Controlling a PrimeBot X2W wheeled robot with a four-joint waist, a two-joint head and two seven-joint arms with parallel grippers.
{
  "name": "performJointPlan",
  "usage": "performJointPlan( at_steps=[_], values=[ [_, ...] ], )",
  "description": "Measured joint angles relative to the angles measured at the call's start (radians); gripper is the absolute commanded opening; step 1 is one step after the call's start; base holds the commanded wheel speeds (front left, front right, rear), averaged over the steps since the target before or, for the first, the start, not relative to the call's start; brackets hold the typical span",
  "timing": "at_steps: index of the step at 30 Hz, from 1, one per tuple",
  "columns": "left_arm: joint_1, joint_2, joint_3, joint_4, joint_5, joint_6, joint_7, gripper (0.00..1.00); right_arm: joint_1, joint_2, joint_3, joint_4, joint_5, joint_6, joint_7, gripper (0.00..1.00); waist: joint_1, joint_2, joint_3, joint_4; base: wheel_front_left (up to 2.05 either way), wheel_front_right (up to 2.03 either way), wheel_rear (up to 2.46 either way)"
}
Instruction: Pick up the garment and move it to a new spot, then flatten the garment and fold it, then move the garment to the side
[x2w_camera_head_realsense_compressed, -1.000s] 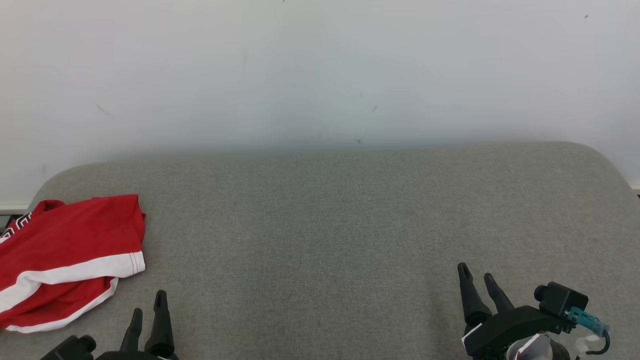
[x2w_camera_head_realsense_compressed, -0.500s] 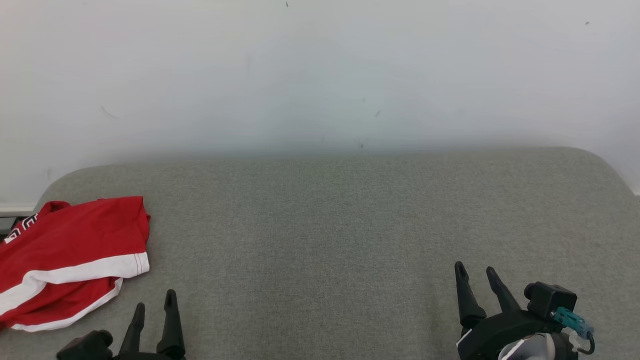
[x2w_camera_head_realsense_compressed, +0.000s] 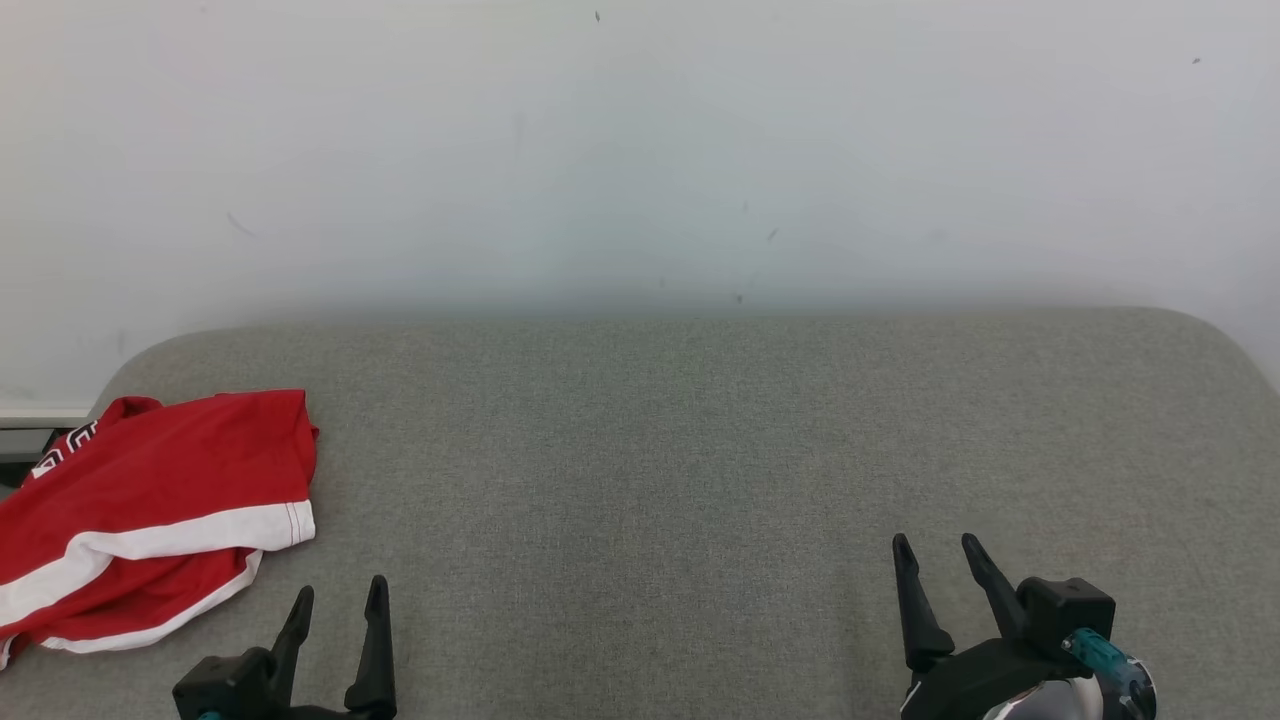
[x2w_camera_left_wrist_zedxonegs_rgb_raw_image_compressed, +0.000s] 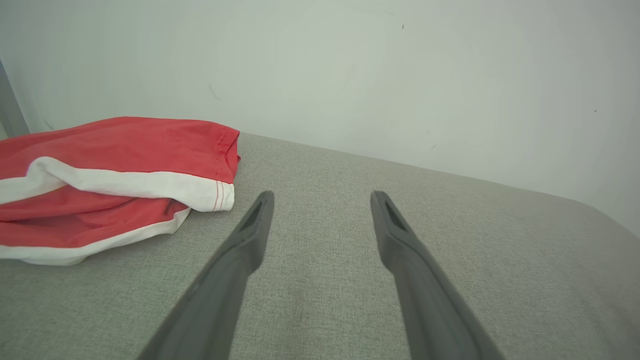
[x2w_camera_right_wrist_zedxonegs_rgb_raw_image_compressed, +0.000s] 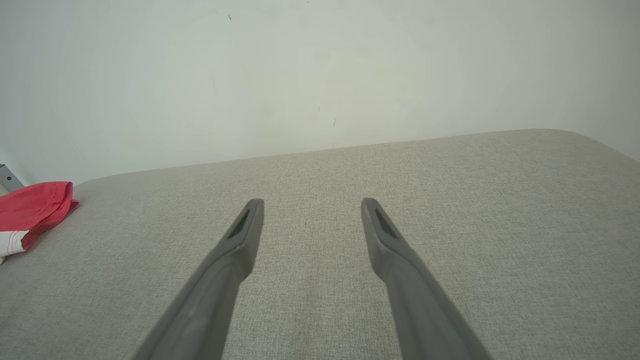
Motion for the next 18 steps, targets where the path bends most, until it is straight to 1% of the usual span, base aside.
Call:
performJointPlan(
  at_steps=[5,12,14,18],
  values=[
    [-0.006,0.003,-0.005,0.007,0.003,-0.010,0.002,1.00,0.000,0.002,-0.022,0.008,-0.001,0.000,-0.004,1.00,0.0000,0.0000,0.000,0.000,0.00,0.00,0.00],
    [-0.018,0.002,0.001,0.014,-0.009,-0.011,0.020,1.00,0.002,0.003,-0.045,0.009,0.000,0.000,-0.004,1.00,0.0000,0.0000,-0.007,-0.002,0.00,0.00,0.00],
    [-0.026,0.002,-0.002,0.021,-0.009,-0.018,0.026,1.00,0.012,0.002,-0.058,0.006,0.008,0.000,-0.004,1.00,0.0000,0.0000,-0.008,0.003,0.00,0.00,0.00],
    [-0.041,0.001,-0.001,0.023,-0.008,-0.018,0.028,1.00,0.033,0.000,-0.063,0.000,0.010,0.000,-0.004,1.00,0.0000,0.0000,-0.009,0.025,0.00,0.00,0.00]
  ],
)
